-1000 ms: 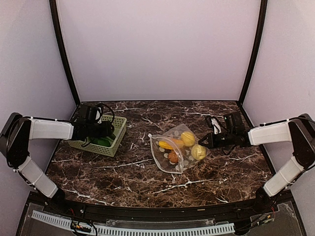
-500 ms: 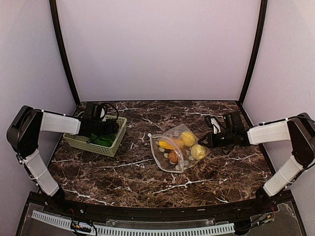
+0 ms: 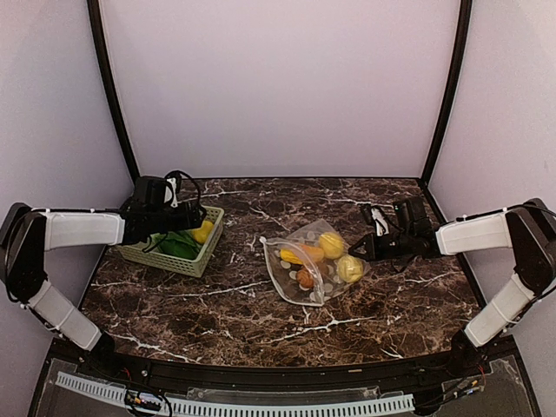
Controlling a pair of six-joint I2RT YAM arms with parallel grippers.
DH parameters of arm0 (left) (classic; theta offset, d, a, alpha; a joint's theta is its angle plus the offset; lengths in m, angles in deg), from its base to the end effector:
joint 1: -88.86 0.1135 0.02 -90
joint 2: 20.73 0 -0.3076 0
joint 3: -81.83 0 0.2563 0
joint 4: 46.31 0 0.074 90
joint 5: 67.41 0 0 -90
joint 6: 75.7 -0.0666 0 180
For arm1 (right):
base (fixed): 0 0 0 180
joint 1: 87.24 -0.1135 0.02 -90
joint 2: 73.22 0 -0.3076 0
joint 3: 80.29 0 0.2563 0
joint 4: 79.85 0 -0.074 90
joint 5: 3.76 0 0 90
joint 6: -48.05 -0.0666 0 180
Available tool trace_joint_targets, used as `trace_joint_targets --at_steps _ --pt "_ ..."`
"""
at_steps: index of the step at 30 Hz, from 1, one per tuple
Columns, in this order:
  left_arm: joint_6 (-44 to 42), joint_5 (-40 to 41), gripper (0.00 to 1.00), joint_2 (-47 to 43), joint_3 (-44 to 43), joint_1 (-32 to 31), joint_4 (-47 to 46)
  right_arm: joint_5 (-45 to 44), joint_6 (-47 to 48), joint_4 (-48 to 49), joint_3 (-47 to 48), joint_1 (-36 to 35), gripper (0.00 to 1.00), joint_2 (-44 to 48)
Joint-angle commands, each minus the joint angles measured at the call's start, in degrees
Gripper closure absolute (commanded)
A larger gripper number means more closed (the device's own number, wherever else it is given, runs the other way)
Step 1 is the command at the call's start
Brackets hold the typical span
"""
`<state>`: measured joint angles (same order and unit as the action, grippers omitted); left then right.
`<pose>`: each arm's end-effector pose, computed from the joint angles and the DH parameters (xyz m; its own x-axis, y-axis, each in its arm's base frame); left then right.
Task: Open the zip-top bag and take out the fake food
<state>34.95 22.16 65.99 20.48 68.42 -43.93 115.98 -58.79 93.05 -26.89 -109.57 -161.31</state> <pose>0.3357 -0.1256 0.2453 -0.5336 -0.1775 -0.8269 0.1787 0.9320 -0.3154 0.2823 0.1517 0.1872 -0.7847 -0.0504 -0.6179 -0.4646 0.7076 0.5324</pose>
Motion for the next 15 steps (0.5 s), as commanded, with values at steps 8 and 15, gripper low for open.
trace_joint_targets --at_steps 8,15 --pt "-11.37 -7.31 0.22 -10.08 10.54 -16.37 -14.08 1.57 -1.19 0.12 -1.54 0.19 1.00 0.20" --pt "-18.93 -8.83 0.22 -4.34 9.22 -26.03 -14.73 2.43 -1.24 0.41 -1.71 0.11 1.00 0.20"
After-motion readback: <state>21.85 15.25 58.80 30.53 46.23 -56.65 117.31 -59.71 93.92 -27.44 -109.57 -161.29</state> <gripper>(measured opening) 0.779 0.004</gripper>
